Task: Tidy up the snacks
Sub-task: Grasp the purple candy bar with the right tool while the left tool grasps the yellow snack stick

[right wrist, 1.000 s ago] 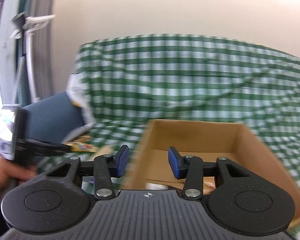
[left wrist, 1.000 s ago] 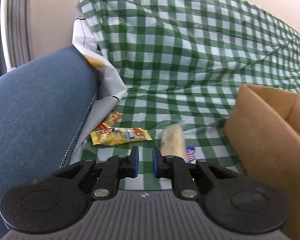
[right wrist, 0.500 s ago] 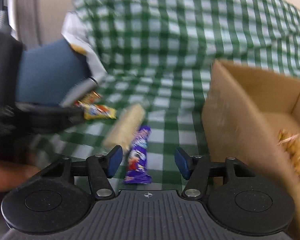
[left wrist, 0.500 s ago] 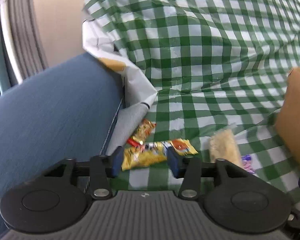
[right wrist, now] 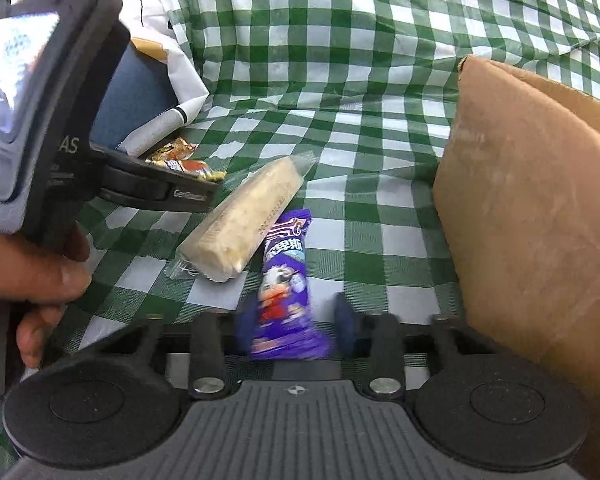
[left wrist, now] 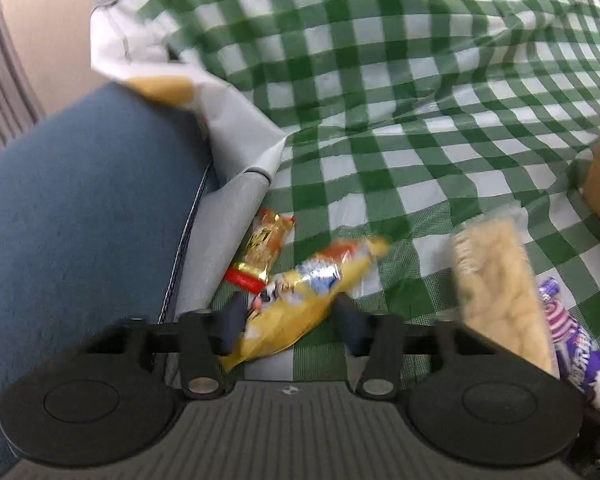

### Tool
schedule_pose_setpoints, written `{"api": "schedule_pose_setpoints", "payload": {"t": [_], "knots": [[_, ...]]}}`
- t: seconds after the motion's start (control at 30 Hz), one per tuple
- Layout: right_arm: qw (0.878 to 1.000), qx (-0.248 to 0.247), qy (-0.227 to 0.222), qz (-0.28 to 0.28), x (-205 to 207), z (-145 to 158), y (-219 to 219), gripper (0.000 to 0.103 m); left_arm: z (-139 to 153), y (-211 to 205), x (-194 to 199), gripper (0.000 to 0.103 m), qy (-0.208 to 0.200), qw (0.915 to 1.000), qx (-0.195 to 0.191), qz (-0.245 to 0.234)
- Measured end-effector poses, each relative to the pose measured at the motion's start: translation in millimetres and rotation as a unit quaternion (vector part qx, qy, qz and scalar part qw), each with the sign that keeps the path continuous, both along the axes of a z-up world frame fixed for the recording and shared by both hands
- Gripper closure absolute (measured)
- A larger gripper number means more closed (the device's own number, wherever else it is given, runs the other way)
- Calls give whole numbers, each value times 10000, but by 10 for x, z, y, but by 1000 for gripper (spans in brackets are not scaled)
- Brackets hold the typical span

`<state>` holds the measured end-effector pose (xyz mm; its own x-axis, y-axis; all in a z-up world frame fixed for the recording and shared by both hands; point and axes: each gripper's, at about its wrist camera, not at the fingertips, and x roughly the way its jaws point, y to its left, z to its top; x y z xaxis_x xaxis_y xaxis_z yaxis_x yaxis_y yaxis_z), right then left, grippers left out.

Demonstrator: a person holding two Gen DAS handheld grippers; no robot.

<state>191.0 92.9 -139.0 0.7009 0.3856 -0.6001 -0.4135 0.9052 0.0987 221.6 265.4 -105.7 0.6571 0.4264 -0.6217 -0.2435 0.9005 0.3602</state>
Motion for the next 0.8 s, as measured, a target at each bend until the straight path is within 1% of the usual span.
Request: {"api": "schedule_pose_setpoints", "payload": {"t": [0.07,0.13,0.17,0.23,0.3,0.33,0.37,0.47,0.57,0.63,0.73,0.8], "knots": [[10000,8,8,-19,-38,6,-53,70,37,15,-50,79,18,9999,-154,38],[10000,-17,27,-43,-75,24,-92,70,77,11,-120,89,12,9994,-334,33],[10000,-15,32,-52,-102,44,-119,70,101,2,-160,93,10,9991,-412,45],[9999,43,79,-56,-166,103,-175,71,165,-15,-266,94,-23,9973,-731,119],[10000,30,88,-19,-270,176,-234,74,220,-30,-391,95,-57,9943,-1049,172],[9999,28,105,22,-335,214,-267,78,250,-46,-460,95,-77,9932,-1147,201],[9999,34,128,52,-381,239,-296,78,285,-64,-543,95,-105,9916,-1268,250],[9997,55,212,121,-573,315,-419,80,410,-123,-830,96,-221,9839,-1723,423],[9992,-40,154,360,-827,359,-502,80,498,-239,-1164,96,-280,9762,-2093,504],[9988,-110,106,464,-1013,391,-544,80,534,-337,-1377,96,-280,9689,-2396,544],[9979,-99,132,620,-1242,440,-616,80,549,-510,-1648,96,-239,9604,-2708,609],[9973,-131,134,710,-1359,464,-648,80,504,-595,-1803,96,-121,9531,-2951,666]]}}
